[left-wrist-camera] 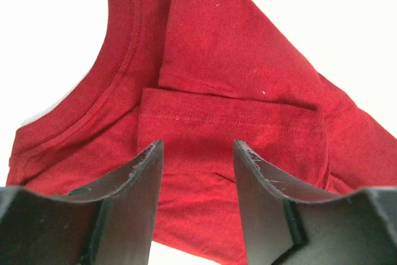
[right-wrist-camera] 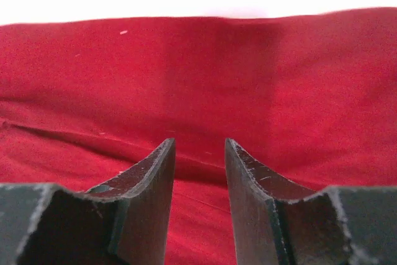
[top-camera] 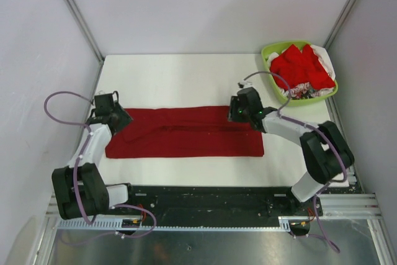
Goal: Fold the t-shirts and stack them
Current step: Fold the other side of the tshirt into a rectangle
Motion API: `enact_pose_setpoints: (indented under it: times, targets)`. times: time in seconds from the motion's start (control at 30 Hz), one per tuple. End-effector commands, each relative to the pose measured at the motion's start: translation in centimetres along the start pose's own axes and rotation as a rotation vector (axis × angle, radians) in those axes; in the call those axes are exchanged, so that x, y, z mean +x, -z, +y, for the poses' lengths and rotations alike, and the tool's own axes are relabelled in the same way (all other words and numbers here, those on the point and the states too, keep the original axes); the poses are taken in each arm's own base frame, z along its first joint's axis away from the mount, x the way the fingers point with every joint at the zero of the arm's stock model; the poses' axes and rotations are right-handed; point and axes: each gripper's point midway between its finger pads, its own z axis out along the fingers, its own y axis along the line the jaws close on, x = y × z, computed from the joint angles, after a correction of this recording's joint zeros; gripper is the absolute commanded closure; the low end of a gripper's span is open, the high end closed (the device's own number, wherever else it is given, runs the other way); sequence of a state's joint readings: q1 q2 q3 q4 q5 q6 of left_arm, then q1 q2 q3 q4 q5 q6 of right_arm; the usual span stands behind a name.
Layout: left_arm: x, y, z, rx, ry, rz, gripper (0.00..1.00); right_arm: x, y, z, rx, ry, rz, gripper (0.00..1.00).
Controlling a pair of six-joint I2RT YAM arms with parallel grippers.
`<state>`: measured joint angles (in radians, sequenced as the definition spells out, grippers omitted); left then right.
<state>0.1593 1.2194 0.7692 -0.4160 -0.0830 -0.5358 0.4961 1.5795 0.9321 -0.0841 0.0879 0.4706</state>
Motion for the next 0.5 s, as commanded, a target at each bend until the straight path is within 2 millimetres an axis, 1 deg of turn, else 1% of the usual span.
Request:
enact_pose_setpoints:
  times: [0.0,0.07,0.1,0.13,0.2,0.3,0.4,0.47]
  targets:
    - [-0.6,-0.9,-2.2,0.048,-0.004,0.029,0.49,-0.8,-1.9,7.5,-0.219,0.039,-0.052,0.58]
    - [-0.7,-1.5,-3.7,0.086,-0.029,0.037,0.52,0.1,-2.6,9.6,-0.270,0.059,-0.033,0.59]
    - [-0.6,-1.7,-4.8,0.121,-0.044,0.048,0.53,0.6,-3.0,10.5,-0.286,0.068,-0.026,0.59]
    - [-0.4,-2.0,-5.8,0.150,-0.065,0.068,0.54,0.9,-3.3,11.3,-0.298,0.076,-0.018,0.59]
    - [0.4,-2.7,-7.3,0.183,-0.104,0.110,0.60,1.6,-4.0,12.6,-0.315,0.090,-0.004,0.60]
    - [2.3,-3.4,-8.7,0.200,-0.141,0.163,0.64,2.0,-4.5,13.6,-0.322,0.103,0.001,0.61]
    - [4.5,-3.7,-9.8,0.221,-0.171,0.211,0.65,2.2,-4.6,14.1,-0.328,0.105,0.003,0.61]
    - [5.6,-3.9,-10.1,0.225,-0.175,0.236,0.65,2.3,-4.8,14.4,-0.331,0.107,0.006,0.61]
